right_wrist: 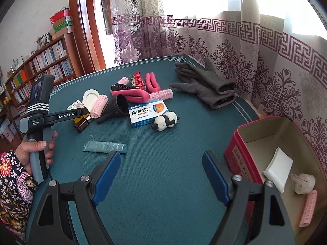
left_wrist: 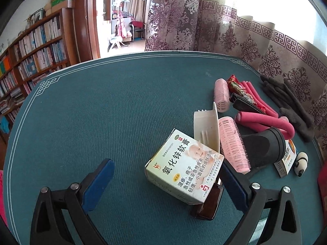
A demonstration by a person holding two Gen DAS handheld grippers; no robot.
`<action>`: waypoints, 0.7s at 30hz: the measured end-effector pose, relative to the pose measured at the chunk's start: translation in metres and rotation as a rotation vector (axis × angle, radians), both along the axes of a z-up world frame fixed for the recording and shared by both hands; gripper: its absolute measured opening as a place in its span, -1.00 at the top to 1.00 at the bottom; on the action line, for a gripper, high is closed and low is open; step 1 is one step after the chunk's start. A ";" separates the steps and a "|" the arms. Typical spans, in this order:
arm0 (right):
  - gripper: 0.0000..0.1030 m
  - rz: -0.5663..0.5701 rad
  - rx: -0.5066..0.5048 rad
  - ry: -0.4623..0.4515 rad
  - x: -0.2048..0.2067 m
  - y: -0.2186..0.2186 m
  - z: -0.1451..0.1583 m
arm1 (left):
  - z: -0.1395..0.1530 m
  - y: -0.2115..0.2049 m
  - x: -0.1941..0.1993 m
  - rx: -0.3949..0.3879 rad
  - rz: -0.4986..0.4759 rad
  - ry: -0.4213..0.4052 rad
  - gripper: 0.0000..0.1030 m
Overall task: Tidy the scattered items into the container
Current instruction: 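Grasp the zinc oxide ointment box with the left tool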
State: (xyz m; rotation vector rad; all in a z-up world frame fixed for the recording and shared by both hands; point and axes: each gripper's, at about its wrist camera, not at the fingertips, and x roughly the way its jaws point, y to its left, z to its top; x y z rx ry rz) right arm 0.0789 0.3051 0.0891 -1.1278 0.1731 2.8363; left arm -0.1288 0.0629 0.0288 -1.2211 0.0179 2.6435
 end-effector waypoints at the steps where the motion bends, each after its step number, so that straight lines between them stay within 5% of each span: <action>1: -0.65 0.008 -0.001 -0.003 -0.004 -0.002 -0.001 | -0.002 0.000 -0.001 0.006 0.000 -0.001 -0.98; 5: -0.65 0.036 -0.007 -0.017 -0.021 -0.009 -0.006 | -0.006 -0.007 -0.004 0.068 -0.006 -0.022 -0.94; 7: -0.65 0.046 -0.010 -0.024 -0.030 -0.011 -0.010 | -0.006 -0.011 -0.003 0.089 -0.002 -0.017 -0.68; 9: -0.65 0.046 -0.019 -0.031 -0.040 -0.009 -0.014 | -0.005 -0.012 -0.001 0.082 0.001 -0.010 -0.19; 10: -0.65 0.043 -0.031 -0.036 -0.045 -0.007 -0.017 | -0.005 -0.013 -0.001 0.083 0.000 -0.010 -0.14; 15: -0.65 -0.012 -0.091 -0.075 -0.072 0.015 -0.030 | -0.003 -0.019 0.005 0.135 0.000 -0.012 -0.09; 21: -0.65 -0.047 -0.049 -0.101 -0.106 0.028 -0.044 | 0.000 -0.021 0.007 0.150 0.005 -0.006 -0.09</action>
